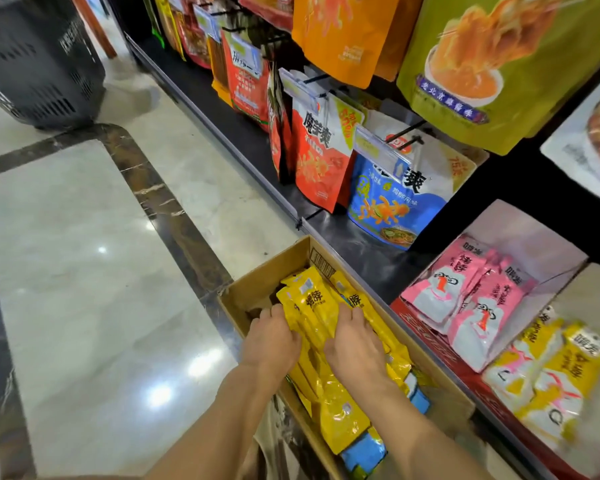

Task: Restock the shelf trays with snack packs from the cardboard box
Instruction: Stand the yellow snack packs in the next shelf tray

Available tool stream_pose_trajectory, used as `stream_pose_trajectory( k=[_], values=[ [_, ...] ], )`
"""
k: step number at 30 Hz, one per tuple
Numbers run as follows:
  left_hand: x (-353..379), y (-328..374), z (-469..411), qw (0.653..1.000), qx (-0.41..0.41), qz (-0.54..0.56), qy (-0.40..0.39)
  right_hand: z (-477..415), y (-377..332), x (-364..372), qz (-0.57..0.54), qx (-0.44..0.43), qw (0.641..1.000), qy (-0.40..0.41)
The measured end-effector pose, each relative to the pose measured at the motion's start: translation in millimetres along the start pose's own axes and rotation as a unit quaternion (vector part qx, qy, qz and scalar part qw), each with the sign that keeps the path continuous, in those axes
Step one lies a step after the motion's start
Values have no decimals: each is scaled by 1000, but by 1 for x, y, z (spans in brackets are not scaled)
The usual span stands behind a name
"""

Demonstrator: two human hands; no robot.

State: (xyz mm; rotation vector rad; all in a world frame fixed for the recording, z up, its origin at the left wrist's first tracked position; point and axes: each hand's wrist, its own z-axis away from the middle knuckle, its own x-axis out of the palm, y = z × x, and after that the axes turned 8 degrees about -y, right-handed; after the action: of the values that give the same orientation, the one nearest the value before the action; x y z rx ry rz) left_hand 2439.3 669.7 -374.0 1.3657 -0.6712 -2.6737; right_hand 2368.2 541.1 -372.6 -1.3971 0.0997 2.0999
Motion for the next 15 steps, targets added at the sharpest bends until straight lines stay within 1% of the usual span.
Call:
stream_pose_trajectory(
  k=[3,6,11,13,15],
  values=[
    [11,12,3,999,-36,-3,-39,11,20,-10,-66,-3,998,24],
    [29,26,8,993,-85,-10,-81,25,37,-21,-114,-27,992,43],
    [61,46,21,977,-174,-41,-112,41,62,-33,-172,-50,981,68],
    [70,50,22,973,-190,-49,-119,45,73,-32,-201,-55,975,78],
    [72,53,22,974,-188,-23,-121,49,81,-31,-221,-53,970,86]
  ],
)
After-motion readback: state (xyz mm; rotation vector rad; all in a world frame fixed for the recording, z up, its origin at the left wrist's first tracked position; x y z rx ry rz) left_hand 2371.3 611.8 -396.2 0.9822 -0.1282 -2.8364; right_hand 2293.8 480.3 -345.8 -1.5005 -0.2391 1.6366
